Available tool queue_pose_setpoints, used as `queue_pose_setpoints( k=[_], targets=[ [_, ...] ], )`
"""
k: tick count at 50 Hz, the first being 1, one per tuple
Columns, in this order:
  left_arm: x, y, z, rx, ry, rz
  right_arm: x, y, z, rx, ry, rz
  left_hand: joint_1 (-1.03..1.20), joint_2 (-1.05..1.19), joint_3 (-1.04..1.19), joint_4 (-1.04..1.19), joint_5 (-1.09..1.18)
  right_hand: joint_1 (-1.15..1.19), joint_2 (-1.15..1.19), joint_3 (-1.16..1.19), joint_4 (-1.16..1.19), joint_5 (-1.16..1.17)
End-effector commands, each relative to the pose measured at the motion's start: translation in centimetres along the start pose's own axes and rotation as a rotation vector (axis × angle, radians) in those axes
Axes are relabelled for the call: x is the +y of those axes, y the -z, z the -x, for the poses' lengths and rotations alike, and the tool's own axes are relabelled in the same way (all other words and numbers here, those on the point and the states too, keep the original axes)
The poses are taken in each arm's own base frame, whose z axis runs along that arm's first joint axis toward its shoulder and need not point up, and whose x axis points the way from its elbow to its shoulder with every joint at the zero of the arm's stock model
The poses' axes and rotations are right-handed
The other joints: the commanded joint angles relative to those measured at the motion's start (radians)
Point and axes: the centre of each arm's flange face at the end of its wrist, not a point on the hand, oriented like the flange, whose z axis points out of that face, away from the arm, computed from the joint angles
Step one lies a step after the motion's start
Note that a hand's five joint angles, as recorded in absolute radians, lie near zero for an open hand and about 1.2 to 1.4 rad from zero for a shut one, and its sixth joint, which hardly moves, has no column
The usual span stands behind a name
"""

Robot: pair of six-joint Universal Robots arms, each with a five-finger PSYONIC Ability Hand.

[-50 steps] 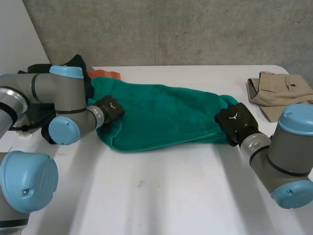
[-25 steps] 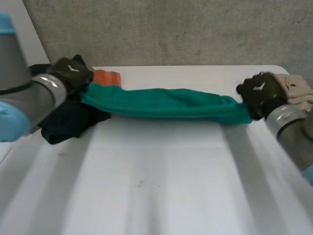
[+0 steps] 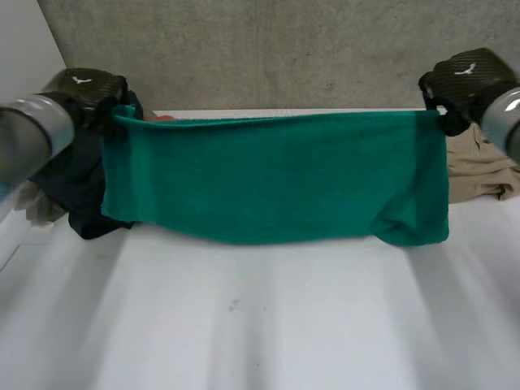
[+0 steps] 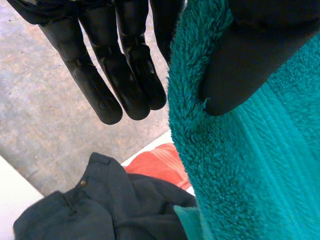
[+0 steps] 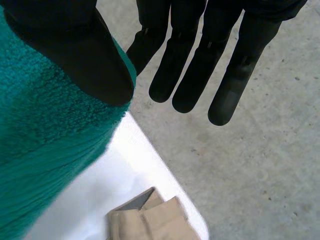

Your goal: Fold the laundry.

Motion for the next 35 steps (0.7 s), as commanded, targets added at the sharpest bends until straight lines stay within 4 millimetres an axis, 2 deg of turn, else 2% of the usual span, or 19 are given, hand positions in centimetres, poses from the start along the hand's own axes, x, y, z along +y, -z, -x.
queue_pose_setpoints(
  k=[1, 2, 3, 4, 6, 7, 10, 13, 16, 20, 22, 23, 25, 27, 29, 30, 32, 33, 35],
  targets=[
    [-4.6, -4.9, 0.8, -0.082, 0.021, -0.341, -1.8, -5.6, -1.1, 0.234, 0.058, -0.180, 0.227, 0.199, 0.204, 0.198, 0.251, 0.254, 0.213, 0.203, 0.197, 0.198],
    [-5.9, -5.0, 1.2, -0.099, 0.037, -0.404, -2.4, -6.0, -1.7, 0.282, 0.055, -0.216, 0.227, 0.199, 0.204, 0.198, 0.251, 0.254, 0.213, 0.203, 0.197, 0.198],
    [-8.5, -5.0, 2.0, -0.131, 0.065, -0.542, -4.0, -6.6, -3.1, 0.381, 0.047, -0.307, 0.227, 0.199, 0.204, 0.198, 0.251, 0.254, 0.213, 0.203, 0.197, 0.198],
    [-9.8, -4.9, 2.5, -0.151, 0.085, -0.618, -4.8, -6.8, -3.8, 0.426, 0.039, -0.352, 0.227, 0.199, 0.204, 0.198, 0.251, 0.254, 0.213, 0.203, 0.197, 0.198],
    [-11.7, -4.7, 3.3, -0.183, 0.116, -0.732, -6.3, -6.8, -5.1, 0.509, 0.024, -0.443, 0.227, 0.199, 0.204, 0.198, 0.251, 0.254, 0.213, 0.203, 0.197, 0.198],
    [-13.5, -4.2, 3.9, -0.205, 0.149, -0.841, -7.7, -6.7, -5.9, 0.569, 0.010, -0.534, 0.227, 0.199, 0.204, 0.198, 0.251, 0.254, 0.213, 0.203, 0.197, 0.198],
    [-15.9, -3.0, 4.7, -0.234, 0.182, -0.983, -10.3, -5.7, -6.9, 0.637, -0.009, -0.674, 0.227, 0.199, 0.204, 0.198, 0.251, 0.254, 0.213, 0.203, 0.197, 0.198],
    [-16.3, -2.8, 4.9, -0.248, 0.189, -0.999, -11.2, -4.9, -6.6, 0.630, -0.012, -0.694, 0.227, 0.199, 0.204, 0.198, 0.251, 0.254, 0.213, 0.203, 0.197, 0.198],
    [-15.5, -3.1, 4.8, -0.244, 0.204, -0.946, -11.4, -4.3, -6.0, 0.587, -0.009, -0.673, 0.227, 0.199, 0.204, 0.198, 0.251, 0.254, 0.213, 0.203, 0.197, 0.198],
    [-12.8, -4.0, 4.5, -0.226, 0.224, -0.824, -10.1, -3.9, -4.7, 0.507, -0.001, -0.588, 0.227, 0.199, 0.204, 0.198, 0.251, 0.254, 0.213, 0.203, 0.197, 0.198],
    [-10.6, -4.6, 4.5, -0.226, 0.236, -0.739, -8.5, -3.9, -3.2, 0.436, -0.001, -0.506, 0.227, 0.199, 0.204, 0.198, 0.251, 0.254, 0.213, 0.203, 0.197, 0.198],
    [-8.9, -5.1, 4.4, -0.224, 0.243, -0.678, -6.8, -3.9, -2.0, 0.381, -0.003, -0.435, 0.227, 0.199, 0.204, 0.198, 0.251, 0.254, 0.213, 0.203, 0.197, 0.198],
    [-6.9, -5.4, 4.2, -0.219, 0.248, -0.613, -4.9, -3.8, -0.7, 0.320, -0.005, -0.355, 0.227, 0.199, 0.204, 0.198, 0.251, 0.254, 0.213, 0.203, 0.197, 0.198],
    [-2.7, -5.9, 3.2, -0.190, 0.251, -0.480, -1.2, -3.0, 2.2, 0.196, -0.022, -0.200, 0.227, 0.199, 0.204, 0.198, 0.251, 0.254, 0.213, 0.203, 0.197, 0.198],
    [-0.3, -6.0, 2.6, -0.167, 0.250, -0.410, 0.8, -2.3, 4.0, 0.126, -0.031, -0.122, 0.227, 0.199, 0.204, 0.198, 0.251, 0.254, 0.213, 0.203, 0.197, 0.198],
    [1.9, -6.0, 1.9, -0.140, 0.253, -0.344, 2.8, -1.6, 5.8, 0.058, -0.038, -0.052, 0.227, 0.199, 0.204, 0.198, 0.251, 0.254, 0.213, 0.203, 0.197, 0.198],
    [3.9, -5.9, 1.2, -0.105, 0.252, -0.285, 4.4, -0.8, 7.4, -0.001, -0.043, -0.001, 0.227, 0.199, 0.204, 0.198, 0.251, 0.254, 0.213, 0.203, 0.197, 0.198],
    [5.8, -5.8, 0.5, -0.074, 0.253, -0.226, 5.7, -0.3, 8.9, -0.050, -0.046, 0.030, 0.227, 0.199, 0.204, 0.198, 0.251, 0.254, 0.213, 0.203, 0.197, 0.198],
    [8.3, -5.4, -0.3, -0.035, 0.249, -0.154, 7.6, 0.2, 10.7, -0.096, -0.052, 0.060, 0.227, 0.199, 0.204, 0.198, 0.251, 0.254, 0.213, 0.203, 0.197, 0.198]
  ],
)
